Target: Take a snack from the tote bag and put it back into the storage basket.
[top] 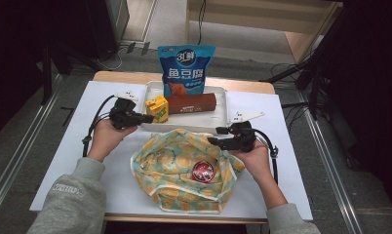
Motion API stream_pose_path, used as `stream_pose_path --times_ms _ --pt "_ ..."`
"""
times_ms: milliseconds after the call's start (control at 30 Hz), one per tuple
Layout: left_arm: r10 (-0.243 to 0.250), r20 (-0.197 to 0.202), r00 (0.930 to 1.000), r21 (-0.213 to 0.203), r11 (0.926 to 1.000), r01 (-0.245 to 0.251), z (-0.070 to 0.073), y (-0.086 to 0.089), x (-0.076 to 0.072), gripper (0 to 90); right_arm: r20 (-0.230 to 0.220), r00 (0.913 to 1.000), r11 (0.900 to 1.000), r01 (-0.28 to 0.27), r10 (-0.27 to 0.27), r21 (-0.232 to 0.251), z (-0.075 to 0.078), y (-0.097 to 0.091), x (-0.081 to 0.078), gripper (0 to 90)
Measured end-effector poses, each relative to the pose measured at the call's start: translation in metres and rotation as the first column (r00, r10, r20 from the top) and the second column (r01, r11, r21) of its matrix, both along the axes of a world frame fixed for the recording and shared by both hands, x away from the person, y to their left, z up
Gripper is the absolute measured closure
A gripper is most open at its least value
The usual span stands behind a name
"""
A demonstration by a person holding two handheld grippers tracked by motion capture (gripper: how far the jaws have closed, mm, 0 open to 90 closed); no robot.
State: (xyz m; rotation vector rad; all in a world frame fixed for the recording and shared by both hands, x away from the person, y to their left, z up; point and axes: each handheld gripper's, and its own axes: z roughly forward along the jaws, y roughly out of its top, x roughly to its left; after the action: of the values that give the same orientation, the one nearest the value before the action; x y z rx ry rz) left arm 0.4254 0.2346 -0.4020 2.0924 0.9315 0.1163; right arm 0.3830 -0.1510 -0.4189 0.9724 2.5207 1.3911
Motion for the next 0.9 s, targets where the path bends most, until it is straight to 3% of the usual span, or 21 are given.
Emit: stream_pose_path --times_ms 167,300,900 --pt "0.009 -0.004 0.9999 -0.007 0.9999 -0.009 -0.0028 -0.0041 0.0032 90.0 -0.001 1.0 1.0 0.001 -0.001 0.001 -0.0001 -0.0002 -0.0001 41.0" --pt "0.015 0.003 0.9999 0.016 0.9998 -0.016 -0.0057 -0.0079 0.0047 90.0 -0.003 1.0 1.0 -0.001 0.001 0.003 -0.0002 0.0001 -0.0003 41.0" --pt "0.029 0.005 0.9996 0.029 0.9992 -0.029 -0.0093 -0.0047 0.0079 90.0 -0.002 1.0 1.0 -0.003 0.003 0.002 -0.0004 0.0002 -0.0002 41.0"
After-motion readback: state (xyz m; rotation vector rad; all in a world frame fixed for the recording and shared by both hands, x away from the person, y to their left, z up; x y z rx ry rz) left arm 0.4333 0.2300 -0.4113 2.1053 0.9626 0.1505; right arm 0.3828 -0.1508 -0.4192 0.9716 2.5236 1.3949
